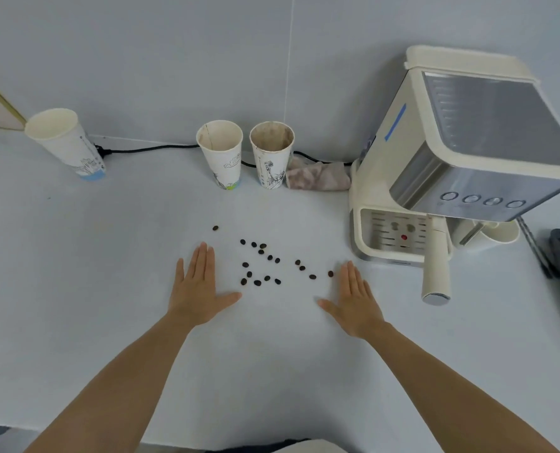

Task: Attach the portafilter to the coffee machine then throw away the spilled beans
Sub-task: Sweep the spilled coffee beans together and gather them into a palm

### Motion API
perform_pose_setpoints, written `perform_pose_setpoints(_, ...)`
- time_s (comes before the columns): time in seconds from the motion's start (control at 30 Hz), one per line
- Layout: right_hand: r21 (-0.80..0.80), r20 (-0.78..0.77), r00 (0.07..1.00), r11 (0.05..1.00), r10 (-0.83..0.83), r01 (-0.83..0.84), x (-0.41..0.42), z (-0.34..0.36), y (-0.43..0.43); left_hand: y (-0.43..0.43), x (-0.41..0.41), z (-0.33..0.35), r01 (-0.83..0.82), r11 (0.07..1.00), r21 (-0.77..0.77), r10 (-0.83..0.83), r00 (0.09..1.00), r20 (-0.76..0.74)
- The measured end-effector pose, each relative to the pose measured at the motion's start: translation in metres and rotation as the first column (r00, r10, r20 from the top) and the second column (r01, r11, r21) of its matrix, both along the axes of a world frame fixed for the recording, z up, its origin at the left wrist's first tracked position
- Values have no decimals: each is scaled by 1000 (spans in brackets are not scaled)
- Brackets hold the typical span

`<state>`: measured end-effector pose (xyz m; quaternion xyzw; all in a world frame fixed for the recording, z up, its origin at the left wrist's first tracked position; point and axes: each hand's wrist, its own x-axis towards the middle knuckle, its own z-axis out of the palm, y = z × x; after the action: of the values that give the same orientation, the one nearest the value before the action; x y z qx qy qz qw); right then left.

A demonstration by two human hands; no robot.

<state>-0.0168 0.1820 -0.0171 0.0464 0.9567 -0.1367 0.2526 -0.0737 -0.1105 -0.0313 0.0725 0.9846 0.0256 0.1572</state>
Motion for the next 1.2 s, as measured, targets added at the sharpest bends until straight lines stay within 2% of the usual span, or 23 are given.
perform_pose_setpoints(0.17,115,32,999,993,-3,0,-7,-6,-6,-6,-18,-4,24,998,-61,-20,998,64)
perform_pose_setpoints(0.3,137,21,1000,990,8,-11,-17,-10,-12,-9,-39,-5,24,995,-99,-15,996,93)
perform_pose_setpoints(0.5,143,-3,985,975,175,-173,-37,-16,-16,-19,-79,-9,84,995,-59,-75,988,133)
perform_pose_setpoints(0.73,165,-61,921,914,385,-371,-55,-17,-30,-25,-98,-9,201,979,-18,-198,974,107)
perform_pose_setpoints(1.0,162,-102,870,871,483,-464,-74,-19,-61,4,-99,-7,512,859,-23,-506,854,118)
perform_pose_setpoints(1.2,204,-106,836,835,538,-511,-81,-18,-70,11,-93,-6,590,807,-18,-584,803,121)
